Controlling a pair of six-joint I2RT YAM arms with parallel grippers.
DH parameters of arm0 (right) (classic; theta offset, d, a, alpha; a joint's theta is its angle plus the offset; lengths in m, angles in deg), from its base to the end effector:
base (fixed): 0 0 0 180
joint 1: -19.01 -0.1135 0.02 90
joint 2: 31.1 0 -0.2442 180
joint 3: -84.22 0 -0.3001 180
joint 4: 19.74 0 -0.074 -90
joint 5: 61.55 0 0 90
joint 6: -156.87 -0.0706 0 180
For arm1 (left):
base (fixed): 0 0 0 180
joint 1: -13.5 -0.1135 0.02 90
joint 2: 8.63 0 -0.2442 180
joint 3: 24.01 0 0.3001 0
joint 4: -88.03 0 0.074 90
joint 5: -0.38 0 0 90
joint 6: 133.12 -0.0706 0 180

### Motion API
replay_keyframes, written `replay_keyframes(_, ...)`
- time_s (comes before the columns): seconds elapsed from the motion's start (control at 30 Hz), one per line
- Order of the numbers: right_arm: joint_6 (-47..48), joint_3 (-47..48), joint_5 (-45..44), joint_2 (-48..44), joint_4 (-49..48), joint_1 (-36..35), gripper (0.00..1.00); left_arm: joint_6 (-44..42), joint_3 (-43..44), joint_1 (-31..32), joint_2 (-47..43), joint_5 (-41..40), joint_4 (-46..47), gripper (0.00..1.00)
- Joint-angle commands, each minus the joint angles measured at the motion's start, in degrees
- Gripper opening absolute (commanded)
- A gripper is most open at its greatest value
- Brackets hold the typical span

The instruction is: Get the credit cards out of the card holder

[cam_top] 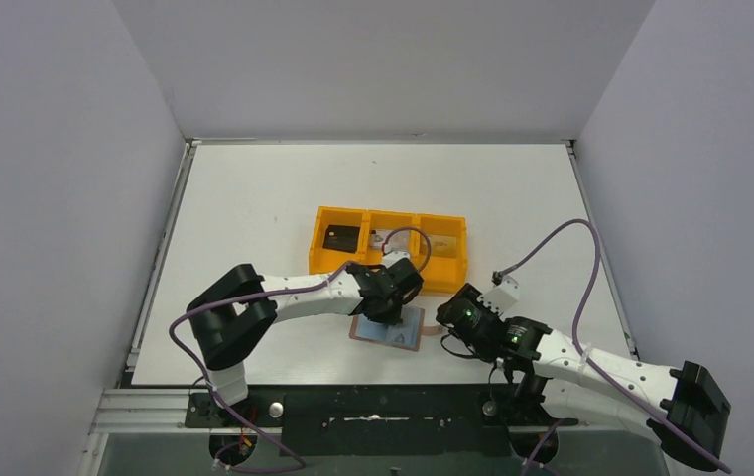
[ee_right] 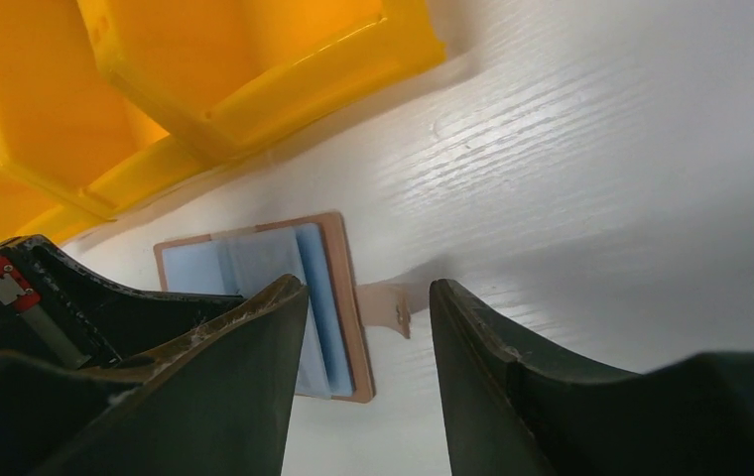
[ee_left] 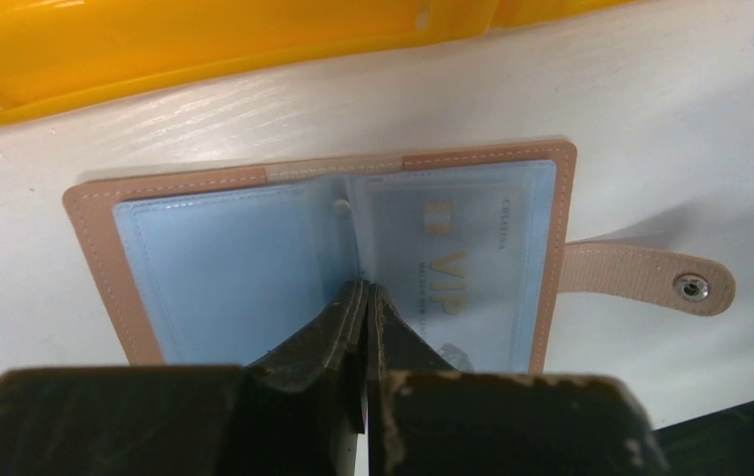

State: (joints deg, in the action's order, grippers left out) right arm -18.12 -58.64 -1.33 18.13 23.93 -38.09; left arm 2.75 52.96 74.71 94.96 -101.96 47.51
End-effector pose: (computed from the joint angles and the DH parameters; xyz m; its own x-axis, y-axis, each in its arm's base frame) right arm 0.1544 0.1741 0.1238 -0.6140 0.6428 -0.4582 0.3969 0.7531 0.5247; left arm 0.2064 -0.3444 0.0847 -0.8948 0.1724 -0.4118 0.2498 0.9579 -0.1417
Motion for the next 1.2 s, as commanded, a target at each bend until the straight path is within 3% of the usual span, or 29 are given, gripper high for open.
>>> replay_keyframes(0.0, 6.56, 1.45, 2.01, 0.61, -9.72, -0.17, 0.50, -0.18, -1.71, 0.09, -5.62, 0.89, 3.30, 0.00)
replay_keyframes(0.3, 13.87, -4.73, 21.87, 2.39, -34.96, 5.54, 0.45, 1.96, -12.55, -3.86, -12.50, 8.19, 15.83, 0.00)
replay_keyframes(0.57, 13.34, -6.40, 33.05, 12.51, -47.53, 8.42, 0.44, 3.38, -17.64, -6.52, -15.40, 11.97, 21.47, 0.00)
replay_keyframes(0.83, 10.90, -5.70, 33.38, 18.79, -47.65, 8.35, 0.43, 4.05, -20.31, -7.67, -16.89, 12.80, 23.69, 0.00)
replay_keyframes(1.17, 13.11, -2.11, 29.48, 16.53, -38.34, 7.63, 0.46, 4.14, -20.96, -7.94, -17.23, 12.62, 23.90, 0.00)
